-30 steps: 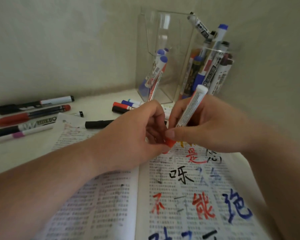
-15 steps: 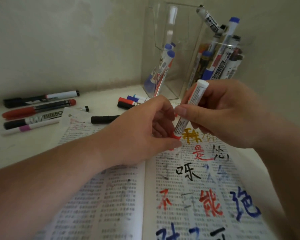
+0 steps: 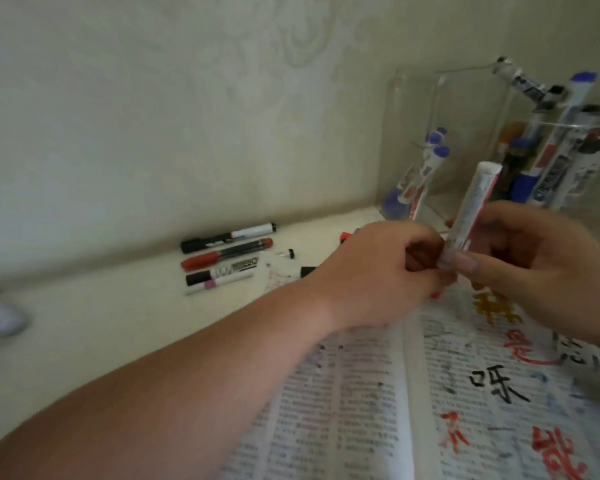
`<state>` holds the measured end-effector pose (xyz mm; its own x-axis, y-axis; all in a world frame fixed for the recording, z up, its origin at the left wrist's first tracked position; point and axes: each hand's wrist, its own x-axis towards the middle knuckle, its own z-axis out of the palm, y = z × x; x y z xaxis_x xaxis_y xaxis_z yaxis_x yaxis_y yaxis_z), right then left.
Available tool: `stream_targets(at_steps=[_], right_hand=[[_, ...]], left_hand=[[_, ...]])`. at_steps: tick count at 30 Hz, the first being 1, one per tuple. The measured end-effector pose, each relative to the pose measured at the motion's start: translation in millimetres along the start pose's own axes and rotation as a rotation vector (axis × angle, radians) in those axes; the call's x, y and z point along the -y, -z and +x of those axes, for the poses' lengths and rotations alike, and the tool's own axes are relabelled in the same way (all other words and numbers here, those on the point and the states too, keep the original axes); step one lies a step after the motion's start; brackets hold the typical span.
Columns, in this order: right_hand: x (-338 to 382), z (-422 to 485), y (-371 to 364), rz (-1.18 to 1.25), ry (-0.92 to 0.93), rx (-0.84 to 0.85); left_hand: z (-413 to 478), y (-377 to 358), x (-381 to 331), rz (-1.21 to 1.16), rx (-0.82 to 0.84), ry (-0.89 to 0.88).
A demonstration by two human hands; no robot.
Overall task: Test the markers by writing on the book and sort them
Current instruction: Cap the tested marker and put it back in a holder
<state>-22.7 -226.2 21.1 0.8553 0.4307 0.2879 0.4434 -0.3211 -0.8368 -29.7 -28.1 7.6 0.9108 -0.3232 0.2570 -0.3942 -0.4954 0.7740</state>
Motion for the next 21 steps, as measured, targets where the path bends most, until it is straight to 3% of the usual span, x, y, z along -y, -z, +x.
stream_targets(at_steps=[2,8,12,15,21], right_hand=[[4,1,-8,-0.026,-0.005,0.047],[15,-4,-21,-0.412,-0.08,0.282],[14,-6,-22,-0.522,-0.067,0.274],[18,-7,-26,-0.58,-0.1,0.284],[18,-13,-25,-0.591,-0.145,0.236]], left_hand=[[7,21,-5,0.082,-0.035,0.03],[-3,97,-13,0.426,-0.133,0.122],[-53,146,25,0.721,-0.132,0.308],[-88,155,55,0.737,-0.126,0.423],[-100,150,85,0.832,-0.22,0.349]])
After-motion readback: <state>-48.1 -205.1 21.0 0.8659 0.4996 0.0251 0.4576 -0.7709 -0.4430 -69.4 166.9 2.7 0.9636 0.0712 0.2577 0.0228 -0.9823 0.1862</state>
